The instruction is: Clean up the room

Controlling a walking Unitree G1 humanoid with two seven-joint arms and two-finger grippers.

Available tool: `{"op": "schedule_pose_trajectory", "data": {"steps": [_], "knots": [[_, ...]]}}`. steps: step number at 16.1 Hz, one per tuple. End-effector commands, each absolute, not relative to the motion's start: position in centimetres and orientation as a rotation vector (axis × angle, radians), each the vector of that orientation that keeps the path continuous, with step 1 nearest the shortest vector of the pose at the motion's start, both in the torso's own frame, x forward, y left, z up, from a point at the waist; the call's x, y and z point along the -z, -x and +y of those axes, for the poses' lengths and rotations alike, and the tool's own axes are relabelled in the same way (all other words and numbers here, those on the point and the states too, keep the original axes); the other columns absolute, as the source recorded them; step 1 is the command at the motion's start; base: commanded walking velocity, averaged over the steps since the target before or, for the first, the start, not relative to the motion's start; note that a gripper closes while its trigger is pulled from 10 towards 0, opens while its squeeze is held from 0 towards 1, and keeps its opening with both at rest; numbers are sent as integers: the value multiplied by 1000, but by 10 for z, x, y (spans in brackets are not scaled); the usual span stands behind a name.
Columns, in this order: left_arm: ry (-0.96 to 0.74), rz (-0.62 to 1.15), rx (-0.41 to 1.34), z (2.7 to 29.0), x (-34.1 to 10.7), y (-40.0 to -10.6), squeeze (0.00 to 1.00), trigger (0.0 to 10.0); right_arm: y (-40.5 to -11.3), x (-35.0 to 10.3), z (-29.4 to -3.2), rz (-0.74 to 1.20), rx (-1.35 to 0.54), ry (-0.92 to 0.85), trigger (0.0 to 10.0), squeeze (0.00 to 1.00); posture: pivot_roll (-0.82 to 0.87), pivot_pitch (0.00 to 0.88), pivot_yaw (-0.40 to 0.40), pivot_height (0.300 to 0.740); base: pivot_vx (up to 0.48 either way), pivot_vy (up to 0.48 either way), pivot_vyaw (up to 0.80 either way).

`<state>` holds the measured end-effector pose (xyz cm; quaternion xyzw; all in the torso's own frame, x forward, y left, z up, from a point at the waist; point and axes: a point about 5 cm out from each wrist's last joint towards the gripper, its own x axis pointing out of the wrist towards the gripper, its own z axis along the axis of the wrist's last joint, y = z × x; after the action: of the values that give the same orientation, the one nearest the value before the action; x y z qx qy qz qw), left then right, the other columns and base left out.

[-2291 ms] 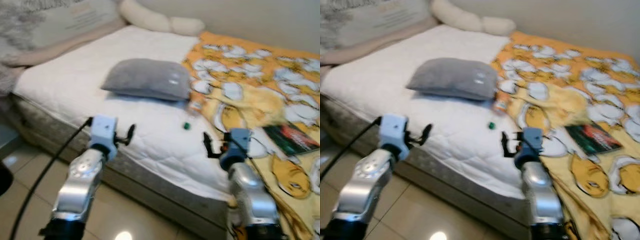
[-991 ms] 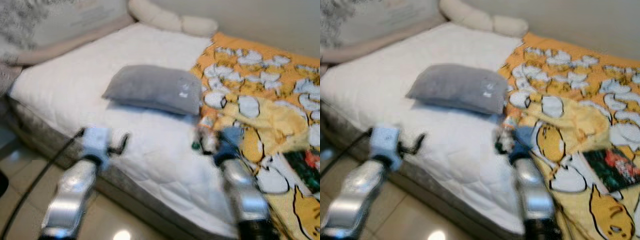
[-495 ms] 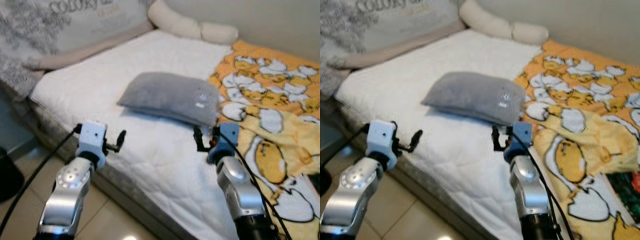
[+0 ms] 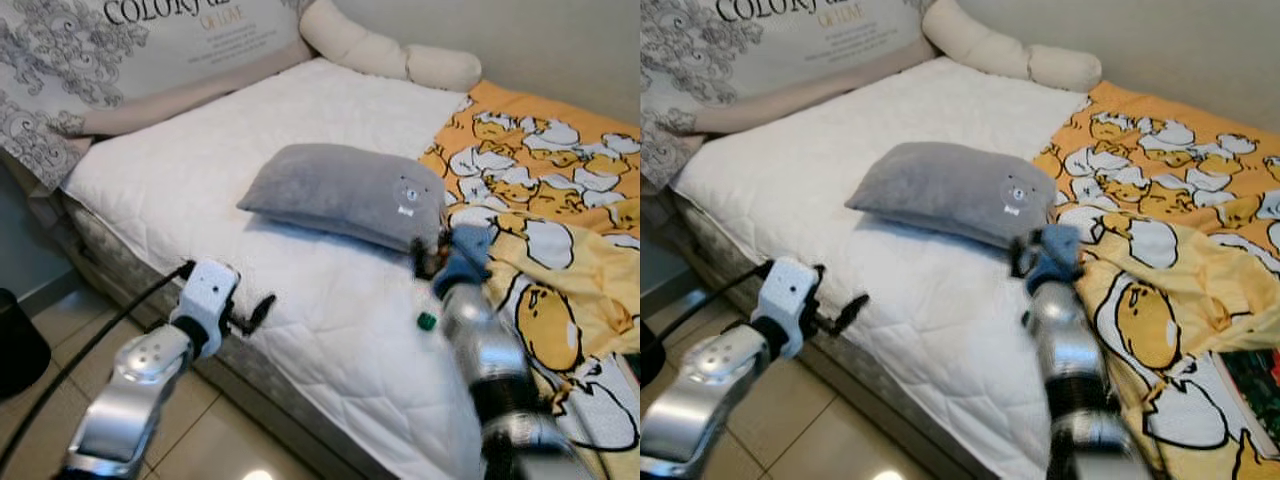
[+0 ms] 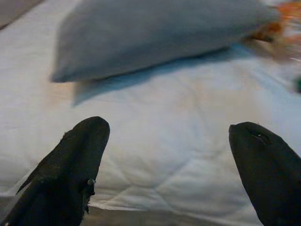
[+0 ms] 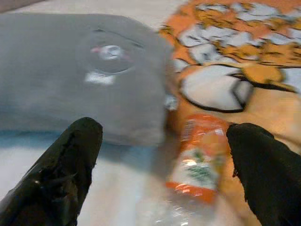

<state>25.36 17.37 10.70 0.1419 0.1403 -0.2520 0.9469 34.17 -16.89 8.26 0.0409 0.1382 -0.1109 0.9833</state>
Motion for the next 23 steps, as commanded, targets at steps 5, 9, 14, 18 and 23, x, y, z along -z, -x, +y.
{"op": "schedule_pose_trajectory", "data": {"steps": [5, 9, 14, 18, 23], "knots": [[-334, 282, 694, 178, -127, -239, 0, 10000, -366, -90, -190, 389, 342, -94, 10000, 1000, 173, 0, -29, 740, 0, 0, 0], [-342, 288, 756, 181, -143, -222, 0, 10000, -370, -95, -209, 437, 385, -68, 10000, 0, 203, 0, -54, 740, 0, 0, 0], [-316, 326, 738, 185, -160, -195, 0, 10000, -366, -85, -207, 486, 373, -115, 10000, 0, 236, 59, -62, 740, 0, 0, 0], [-302, 403, 732, 190, -170, -158, 0, 10000, -356, -66, -197, 553, 370, -98, 10000, 0, 311, 140, -29, 740, 0, 0, 0], [-341, 410, 691, 202, -189, -157, 0, 10000, -349, -52, -184, 592, 375, -130, 10000, 0, 385, 162, 16, 740, 0, 0, 0]]}}
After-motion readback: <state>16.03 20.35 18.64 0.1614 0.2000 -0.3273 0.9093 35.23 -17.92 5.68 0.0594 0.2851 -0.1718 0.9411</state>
